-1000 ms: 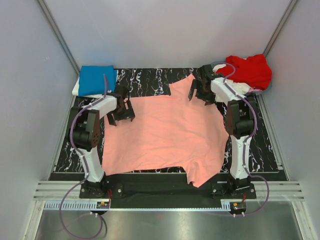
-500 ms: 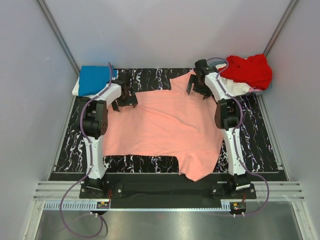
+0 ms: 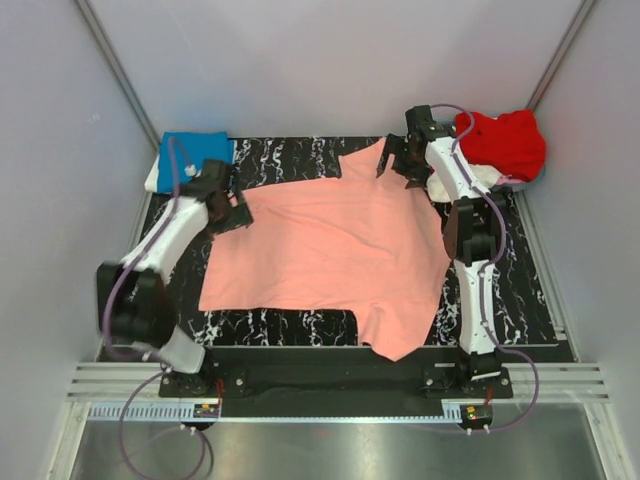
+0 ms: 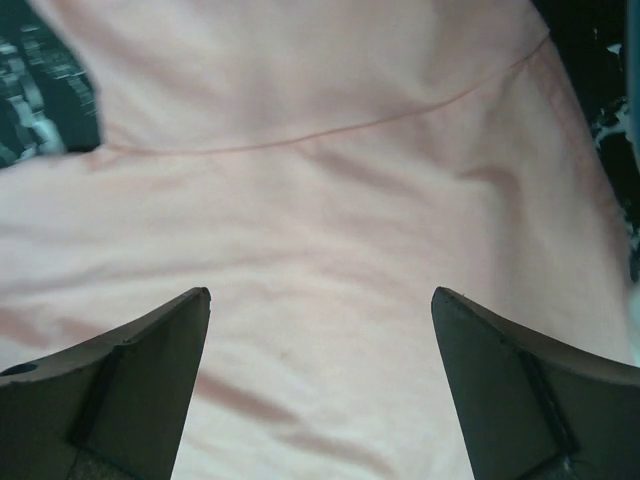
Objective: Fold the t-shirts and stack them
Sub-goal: Flatten the tshirt out, then fold the tshirt
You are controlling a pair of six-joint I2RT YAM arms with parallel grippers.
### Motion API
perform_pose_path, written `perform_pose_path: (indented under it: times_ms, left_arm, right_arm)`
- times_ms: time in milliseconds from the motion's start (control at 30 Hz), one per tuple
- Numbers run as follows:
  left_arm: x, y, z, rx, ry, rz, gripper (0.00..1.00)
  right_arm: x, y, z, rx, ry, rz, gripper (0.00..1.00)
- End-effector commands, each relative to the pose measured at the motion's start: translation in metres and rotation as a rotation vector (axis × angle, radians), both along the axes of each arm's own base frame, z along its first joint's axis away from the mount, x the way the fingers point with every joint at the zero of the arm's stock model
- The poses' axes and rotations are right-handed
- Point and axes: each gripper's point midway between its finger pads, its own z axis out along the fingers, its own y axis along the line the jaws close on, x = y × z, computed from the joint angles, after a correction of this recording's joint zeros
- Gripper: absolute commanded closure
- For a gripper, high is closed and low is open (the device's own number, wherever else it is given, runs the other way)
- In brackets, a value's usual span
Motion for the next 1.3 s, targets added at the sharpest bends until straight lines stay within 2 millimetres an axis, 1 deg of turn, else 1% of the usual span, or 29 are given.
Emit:
perform_pose_path:
  times_ms: [0, 33, 67, 100, 133, 167, 200, 233, 267, 300, 333, 367, 400, 467, 533, 567, 600, 700, 733, 800, 833, 867, 900, 933, 1033, 1133, 1200, 1233, 1267]
  left_arm:
    - [-0.063, 0.011, 0.004, -0.03, -0.015, 0.12, 0.05]
    - [-0.08, 0.005, 0.01, -0.085, -0.043, 0.126, 0.06]
    - [-0.091, 0.001, 0.004, -0.133, -0.045, 0.174, 0.07]
    - [-0.118, 0.002, -0.02, -0.146, 0.013, 0.201, 0.09]
    - [-0.13, 0.0, -0.018, -0.179, -0.015, 0.223, 0.1]
    - [-0.136, -0.002, -0.023, -0.209, -0.029, 0.272, 0.1]
    - [-0.16, 0.002, -0.047, -0.203, 0.021, 0.299, 0.11]
    - [-0.165, 0.002, -0.047, -0.221, -0.009, 0.319, 0.1]
    - [-0.173, 0.004, -0.055, -0.226, -0.004, 0.347, 0.1]
    - [-0.178, 0.004, -0.06, -0.239, -0.004, 0.384, 0.11]
    - [-0.186, 0.005, -0.067, -0.243, -0.006, 0.397, 0.11]
    - [-0.188, 0.007, -0.069, -0.239, -0.014, 0.41, 0.11]
    - [-0.188, 0.01, -0.068, -0.233, -0.023, 0.427, 0.11]
    - [-0.189, 0.021, -0.066, -0.184, -0.05, 0.467, 0.11]
    - [-0.188, 0.033, -0.064, -0.129, -0.074, 0.497, 0.1]
    - [-0.189, 0.036, -0.064, -0.116, -0.079, 0.518, 0.1]
    - [-0.188, 0.039, -0.064, -0.109, -0.088, 0.532, 0.11]
    - [-0.184, 0.048, -0.062, -0.077, -0.121, 0.567, 0.16]
    - [-0.185, 0.055, -0.062, -0.041, -0.13, 0.584, 0.18]
    - [-0.184, 0.062, -0.064, -0.01, -0.126, 0.606, 0.2]
    - [-0.183, 0.064, -0.065, -0.003, -0.127, 0.609, 0.21]
    - [-0.177, 0.063, -0.066, -0.011, -0.142, 0.608, 0.21]
    - [-0.177, 0.064, -0.073, -0.011, -0.123, 0.609, 0.22]
    - [-0.17, 0.06, -0.074, -0.037, -0.134, 0.6, 0.25]
    - [-0.166, 0.059, -0.082, -0.042, -0.126, 0.612, 0.31]
    - [-0.164, 0.061, -0.085, -0.031, -0.132, 0.615, 0.32]
    - [-0.158, 0.061, -0.083, -0.032, -0.145, 0.613, 0.37]
    - [-0.155, 0.061, -0.082, -0.034, -0.154, 0.612, 0.4]
    - [-0.154, 0.061, -0.082, -0.033, -0.154, 0.613, 0.44]
  right_arm:
    - [-0.016, 0.019, 0.126, 0.128, -0.205, 0.057, 0.0]
    - [-0.024, 0.021, 0.132, 0.142, -0.207, 0.064, 0.0]
    - [-0.037, 0.027, 0.125, 0.158, -0.174, 0.08, 0.0]
    - [-0.05, 0.029, 0.149, 0.174, -0.214, 0.084, 0.0]
    - [-0.061, 0.031, 0.153, 0.182, -0.217, 0.083, 0.0]
    - [-0.082, 0.036, 0.13, 0.189, -0.151, 0.09, 0.0]
    - [-0.092, 0.039, 0.157, 0.237, -0.22, 0.078, 0.0]
    - [-0.103, 0.042, 0.157, 0.257, -0.221, 0.074, 0.0]
    - [-0.125, 0.045, 0.131, 0.274, -0.155, 0.076, 0.0]
    - [-0.134, 0.048, 0.151, 0.313, -0.215, 0.072, 0.0]
    - [-0.144, 0.049, 0.147, 0.323, -0.205, 0.071, 0.0]
    - [-0.16, 0.049, 0.129, 0.326, -0.159, 0.073, 0.0]
    - [-0.17, 0.051, 0.137, 0.341, -0.184, 0.082, 0.0]
    - [-0.188, 0.046, 0.127, 0.34, -0.165, 0.08, 0.0]
    - [-0.196, 0.044, 0.123, 0.339, -0.161, 0.085, 0.0]
    - [-0.202, 0.042, 0.115, 0.328, -0.144, 0.089, 0.01]
    - [-0.206, 0.041, 0.117, 0.328, -0.149, 0.09, 0.0]
    - [-0.215, 0.038, 0.11, 0.322, -0.141, 0.095, 0.0]
    - [-0.219, 0.038, 0.104, 0.322, -0.126, 0.094, 0.0]
    - [-0.221, 0.038, 0.102, 0.328, -0.132, 0.098, 0.0]
    - [-0.224, 0.038, 0.097, 0.331, -0.119, 0.097, 0.0]
    - [-0.224, 0.038, 0.095, 0.333, -0.123, 0.099, 0.0]
    - [-0.225, 0.039, 0.092, 0.331, -0.116, 0.099, 0.0]
    - [-0.225, 0.038, 0.088, 0.328, -0.107, 0.101, 0.0]
    - [-0.227, 0.035, 0.079, 0.302, -0.084, 0.106, 0.0]
    - [-0.229, 0.032, 0.076, 0.29, -0.083, 0.101, 0.0]
    - [-0.232, 0.032, 0.077, 0.293, -0.088, 0.102, 0.0]
    - [-0.236, 0.031, 0.073, 0.292, -0.077, 0.099, 0.0]
    - [-0.241, 0.03, 0.075, 0.296, -0.076, 0.093, 0.0]
